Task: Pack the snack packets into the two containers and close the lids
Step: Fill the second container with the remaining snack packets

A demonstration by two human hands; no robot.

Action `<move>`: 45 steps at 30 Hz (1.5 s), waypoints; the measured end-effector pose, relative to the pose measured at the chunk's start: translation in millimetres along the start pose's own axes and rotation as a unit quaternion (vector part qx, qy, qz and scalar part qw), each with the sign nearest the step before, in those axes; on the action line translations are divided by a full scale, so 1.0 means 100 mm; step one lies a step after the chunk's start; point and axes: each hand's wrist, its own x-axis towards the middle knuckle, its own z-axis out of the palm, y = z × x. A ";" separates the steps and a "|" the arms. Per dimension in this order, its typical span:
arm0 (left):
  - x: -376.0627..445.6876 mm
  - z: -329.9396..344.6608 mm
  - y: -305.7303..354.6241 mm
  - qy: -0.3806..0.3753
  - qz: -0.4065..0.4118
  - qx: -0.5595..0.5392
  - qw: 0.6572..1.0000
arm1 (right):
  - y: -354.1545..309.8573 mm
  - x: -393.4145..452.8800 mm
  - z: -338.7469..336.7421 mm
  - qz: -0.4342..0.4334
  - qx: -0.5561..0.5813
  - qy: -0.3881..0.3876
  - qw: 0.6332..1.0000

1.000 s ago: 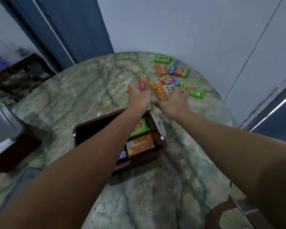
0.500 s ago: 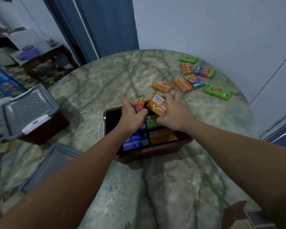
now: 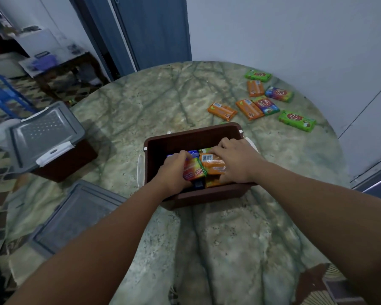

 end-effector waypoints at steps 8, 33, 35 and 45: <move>0.04 0.01 0.03 -0.050 0.053 0.141 0.987 | 0.01 0.04 0.00 -0.037 -0.082 -0.066 0.994; 0.12 -0.38 -0.45 0.141 -0.233 0.012 0.962 | 0.11 0.12 -0.01 0.359 0.280 0.013 0.890; 0.15 -0.37 -0.45 0.146 -0.218 -0.002 0.965 | 0.13 0.13 0.00 0.356 0.280 0.017 0.891; 0.24 -0.29 -0.25 0.159 -0.202 0.050 0.965 | 0.32 0.06 0.00 0.367 0.294 0.025 0.882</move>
